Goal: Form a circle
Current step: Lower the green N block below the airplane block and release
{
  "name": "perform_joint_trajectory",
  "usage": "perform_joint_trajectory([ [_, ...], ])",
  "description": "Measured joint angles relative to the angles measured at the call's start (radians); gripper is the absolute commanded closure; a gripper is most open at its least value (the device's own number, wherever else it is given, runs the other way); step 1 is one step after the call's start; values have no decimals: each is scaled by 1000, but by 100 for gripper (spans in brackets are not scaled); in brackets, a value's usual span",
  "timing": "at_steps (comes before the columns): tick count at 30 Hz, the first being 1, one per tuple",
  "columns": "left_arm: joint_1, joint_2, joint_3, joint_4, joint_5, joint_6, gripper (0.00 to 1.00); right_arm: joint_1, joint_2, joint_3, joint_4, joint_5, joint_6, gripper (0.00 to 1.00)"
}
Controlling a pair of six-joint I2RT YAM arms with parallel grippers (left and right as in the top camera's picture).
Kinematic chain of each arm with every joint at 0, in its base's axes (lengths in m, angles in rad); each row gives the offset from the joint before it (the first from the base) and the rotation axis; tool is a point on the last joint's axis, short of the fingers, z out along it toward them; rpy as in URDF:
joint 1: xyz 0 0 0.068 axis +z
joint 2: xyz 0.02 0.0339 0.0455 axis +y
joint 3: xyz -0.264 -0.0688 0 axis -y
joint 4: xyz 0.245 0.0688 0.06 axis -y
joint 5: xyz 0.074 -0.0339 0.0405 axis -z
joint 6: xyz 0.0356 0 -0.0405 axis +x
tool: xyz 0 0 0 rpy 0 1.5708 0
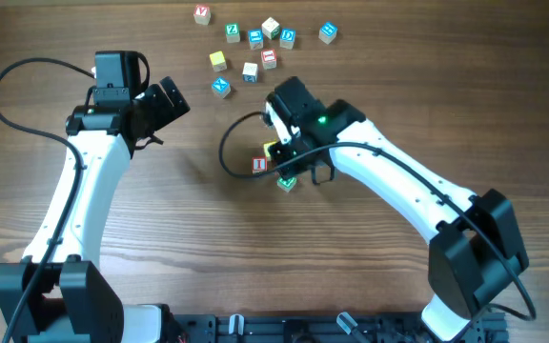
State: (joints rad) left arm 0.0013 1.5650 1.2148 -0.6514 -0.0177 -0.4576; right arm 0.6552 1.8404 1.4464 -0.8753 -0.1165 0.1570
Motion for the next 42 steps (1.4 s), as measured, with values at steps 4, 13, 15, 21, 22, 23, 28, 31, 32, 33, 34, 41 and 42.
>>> perform_joint_trajectory([
  [4, 0, 0, 0, 0, 0, 0, 0, -26, 0, 2, 108, -15, -6, 96],
  [13, 0, 0, 0, 0, 0, 0, 0, -61, 0, 2, 306, 5, -13, 95],
  [15, 0, 0, 0, 0, 0, 0, 0, -61, 0, 2, 339, 28, -13, 95],
  [21, 0, 0, 0, 0, 0, 0, 0, -61, 0, 2, 325, 39, -13, 96],
  [22, 0, 0, 0, 0, 0, 0, 0, -61, 0, 3, 293, 25, -13, 96],
  [23, 0, 0, 0, 0, 0, 0, 0, -61, 0, 3, 260, 3, -13, 96],
  [28, 0, 0, 0, 0, 0, 0, 0, -61, 0, 2, 63, -153, -13, 96],
  [31, 0, 0, 0, 0, 0, 0, 0, -56, 0, -22, 30, -198, -13, 96],
  [32, 0, 0, 0, 0, 0, 0, 0, -50, 0, -44, 33, -204, -11, 96],
  [33, 0, 0, 0, 0, 0, 0, 0, -44, 0, -62, 41, -209, -9, 96],
  [34, 0, 0, 0, 0, 0, 0, 0, -35, 0, -86, 51, -213, -5, 96],
  [41, 0, 0, 0, 0, 0, 0, 0, 7, 0, -209, 145, -224, -1, 96],
  [42, 0, 0, 0, 0, 0, 0, 0, 7, 0, -213, 149, -224, -1, 96],
])
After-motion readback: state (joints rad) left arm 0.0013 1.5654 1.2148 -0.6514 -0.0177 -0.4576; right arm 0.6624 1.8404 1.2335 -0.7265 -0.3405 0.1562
